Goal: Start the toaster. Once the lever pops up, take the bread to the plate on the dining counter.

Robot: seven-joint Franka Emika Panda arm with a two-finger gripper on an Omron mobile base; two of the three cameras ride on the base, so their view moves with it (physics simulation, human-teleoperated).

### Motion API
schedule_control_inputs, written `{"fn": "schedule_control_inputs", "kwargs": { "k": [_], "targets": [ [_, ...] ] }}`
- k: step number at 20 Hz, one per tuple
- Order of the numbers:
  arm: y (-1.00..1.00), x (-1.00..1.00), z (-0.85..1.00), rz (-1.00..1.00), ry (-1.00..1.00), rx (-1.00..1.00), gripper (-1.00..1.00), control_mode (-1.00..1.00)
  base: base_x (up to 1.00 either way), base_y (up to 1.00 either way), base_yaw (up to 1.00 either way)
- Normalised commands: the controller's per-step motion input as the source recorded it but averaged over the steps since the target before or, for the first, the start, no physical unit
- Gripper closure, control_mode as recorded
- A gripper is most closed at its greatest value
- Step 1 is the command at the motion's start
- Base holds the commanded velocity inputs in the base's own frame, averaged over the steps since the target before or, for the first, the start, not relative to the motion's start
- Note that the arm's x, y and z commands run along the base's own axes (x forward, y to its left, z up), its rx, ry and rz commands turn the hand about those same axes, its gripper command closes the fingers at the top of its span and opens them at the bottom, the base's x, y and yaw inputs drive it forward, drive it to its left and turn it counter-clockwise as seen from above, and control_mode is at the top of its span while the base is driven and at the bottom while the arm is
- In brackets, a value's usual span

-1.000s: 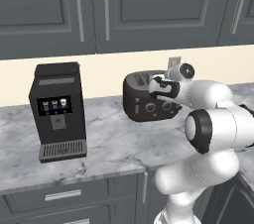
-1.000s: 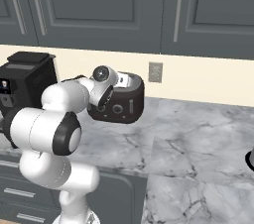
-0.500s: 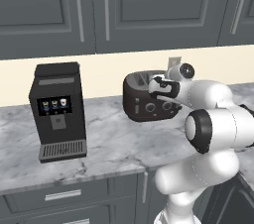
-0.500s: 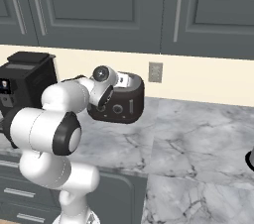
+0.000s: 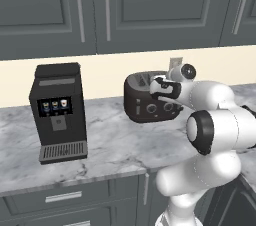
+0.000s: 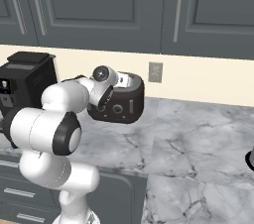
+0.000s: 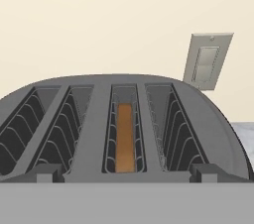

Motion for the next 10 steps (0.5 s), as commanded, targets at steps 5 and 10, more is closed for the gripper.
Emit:
{"fn": "schedule_control_inputs", "kwargs": {
  "k": [5,10],
  "targets": [
    [0.0,0.0,0.0,0.0,0.0,0.0,-1.0,-1.0,0.0,0.0,0.0],
    [0.0,0.0,0.0,0.0,0.0,0.0,-1.0,-1.0,0.0,0.0,0.0]
  ]
}}
